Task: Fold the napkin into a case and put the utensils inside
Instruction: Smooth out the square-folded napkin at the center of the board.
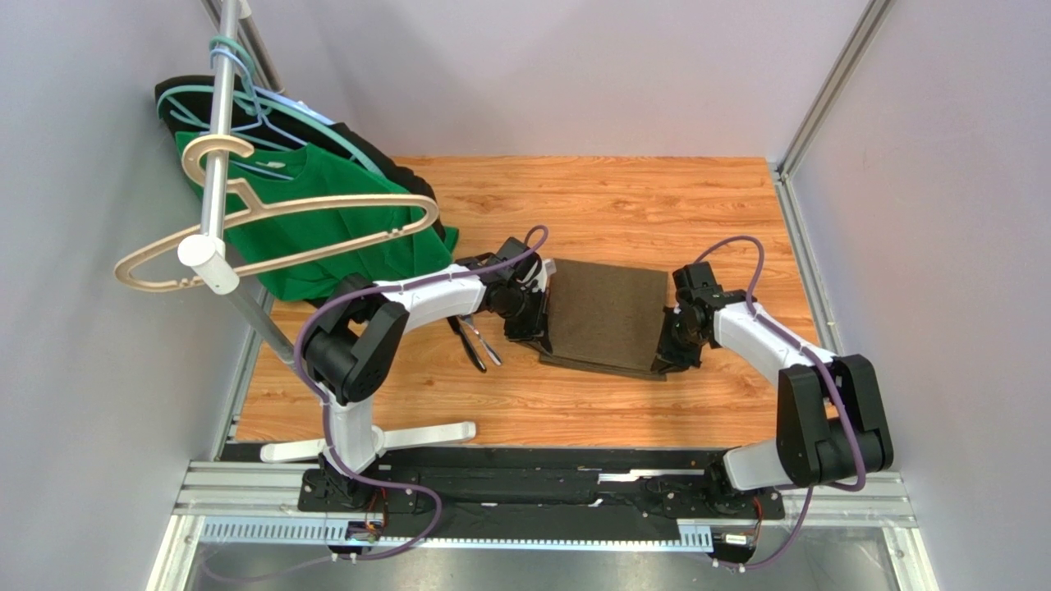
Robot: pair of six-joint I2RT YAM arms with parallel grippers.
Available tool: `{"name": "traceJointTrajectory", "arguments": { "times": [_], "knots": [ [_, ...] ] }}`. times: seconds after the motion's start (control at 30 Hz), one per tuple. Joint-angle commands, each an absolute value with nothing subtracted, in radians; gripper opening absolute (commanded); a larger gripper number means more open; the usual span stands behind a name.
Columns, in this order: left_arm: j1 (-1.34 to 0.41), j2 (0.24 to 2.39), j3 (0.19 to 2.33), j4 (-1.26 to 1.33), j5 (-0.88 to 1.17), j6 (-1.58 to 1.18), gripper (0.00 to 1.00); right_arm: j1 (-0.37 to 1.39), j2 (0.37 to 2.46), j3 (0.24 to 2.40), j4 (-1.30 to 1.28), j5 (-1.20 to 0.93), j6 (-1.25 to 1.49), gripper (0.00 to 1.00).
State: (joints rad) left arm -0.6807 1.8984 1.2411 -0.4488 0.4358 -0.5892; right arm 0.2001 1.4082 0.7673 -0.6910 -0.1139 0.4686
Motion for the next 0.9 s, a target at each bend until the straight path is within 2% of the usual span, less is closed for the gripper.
{"name": "traceJointTrajectory", "arguments": {
  "times": [0.0,0.47,0.5,0.57,0.6,0.67,0.7,0.73,0.77,0.8,0.87],
  "knots": [
    [-0.676,1.898,1.212,-0.443,0.411,-0.574,0.0,0.198,1.427,0.75,-0.68,-0.037,0.489,0.0],
    [-0.676,1.893,1.212,-0.482,0.37,-0.551,0.0,0.198,1.37,0.736,-0.718,-0.055,0.525,0.0],
    [-0.676,1.882,1.213,-0.486,0.371,-0.543,0.03,0.198,1.373,0.735,-0.718,-0.064,0.525,0.01],
    [-0.676,1.858,1.219,-0.514,0.351,-0.532,0.14,0.196,1.364,0.729,-0.718,-0.093,0.528,0.08],
    [-0.678,1.824,1.223,-0.521,0.345,-0.526,0.25,0.196,1.356,0.73,-0.724,-0.103,0.528,0.21],
    [-0.678,1.795,1.236,-0.552,0.344,-0.514,0.36,0.202,1.326,0.756,-0.762,-0.109,0.534,0.3],
    [-0.68,1.775,1.247,-0.564,0.36,-0.514,0.43,0.204,1.281,0.767,-0.778,-0.103,0.54,0.41],
    [-0.678,1.77,1.268,-0.586,0.377,-0.511,0.44,0.204,1.254,0.776,-0.804,-0.095,0.538,0.48],
    [-0.678,1.767,1.278,-0.592,0.394,-0.514,0.51,0.203,1.234,0.804,-0.814,-0.066,0.534,0.53],
    [-0.68,1.763,1.284,-0.598,0.42,-0.515,0.53,0.202,1.212,0.816,-0.825,-0.048,0.529,0.58],
    [-0.684,1.752,1.287,-0.603,0.422,-0.522,0.54,0.201,1.21,0.841,-0.83,-0.037,0.511,0.58]
  ]
}}
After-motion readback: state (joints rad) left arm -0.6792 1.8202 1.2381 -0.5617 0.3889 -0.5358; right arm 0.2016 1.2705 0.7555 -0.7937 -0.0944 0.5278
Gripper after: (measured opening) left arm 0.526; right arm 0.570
